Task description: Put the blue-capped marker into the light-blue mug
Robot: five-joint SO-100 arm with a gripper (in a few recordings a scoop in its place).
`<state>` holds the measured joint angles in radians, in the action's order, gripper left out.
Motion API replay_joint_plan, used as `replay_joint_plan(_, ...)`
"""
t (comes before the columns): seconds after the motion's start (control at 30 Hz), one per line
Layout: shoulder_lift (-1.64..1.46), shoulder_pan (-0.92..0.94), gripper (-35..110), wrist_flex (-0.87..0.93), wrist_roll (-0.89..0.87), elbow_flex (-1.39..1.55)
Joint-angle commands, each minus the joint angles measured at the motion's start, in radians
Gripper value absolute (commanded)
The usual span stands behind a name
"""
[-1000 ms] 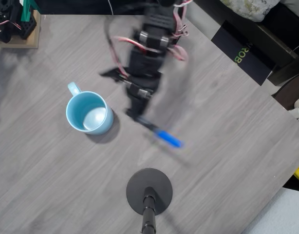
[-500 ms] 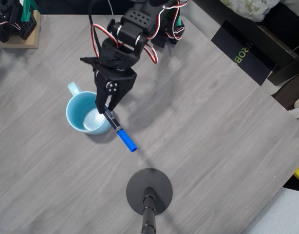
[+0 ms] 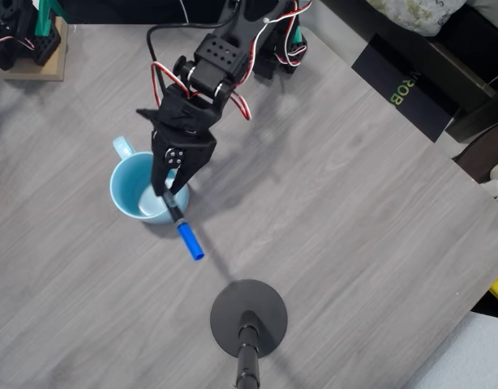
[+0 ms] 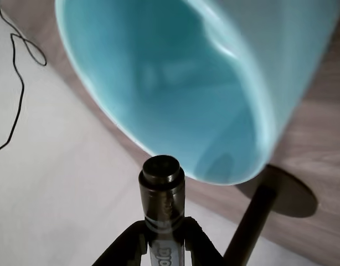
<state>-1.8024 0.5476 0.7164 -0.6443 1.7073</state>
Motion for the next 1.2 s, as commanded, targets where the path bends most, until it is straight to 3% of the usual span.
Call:
replay_joint_plan(0.0,-0.086,0.012,1,-0.055,-0.008,0.058)
replay_joint_plan(0.3,-0.106,0.023,28,-0.032,-0.072,0.089)
replay_joint_plan(0.67,-0.112,0.014,25,-0.054,-0.046,0.091)
replay_joint_plan(0.8,-0.133,-0.074,13,-0.081,0.186,0.091)
replay_joint_plan(0.9,-0.167,-0.156,4,-0.078,0.595,0.091)
replay_joint_plan(1.17,-0.143,-0.325,7,0.006,1.069,0.017)
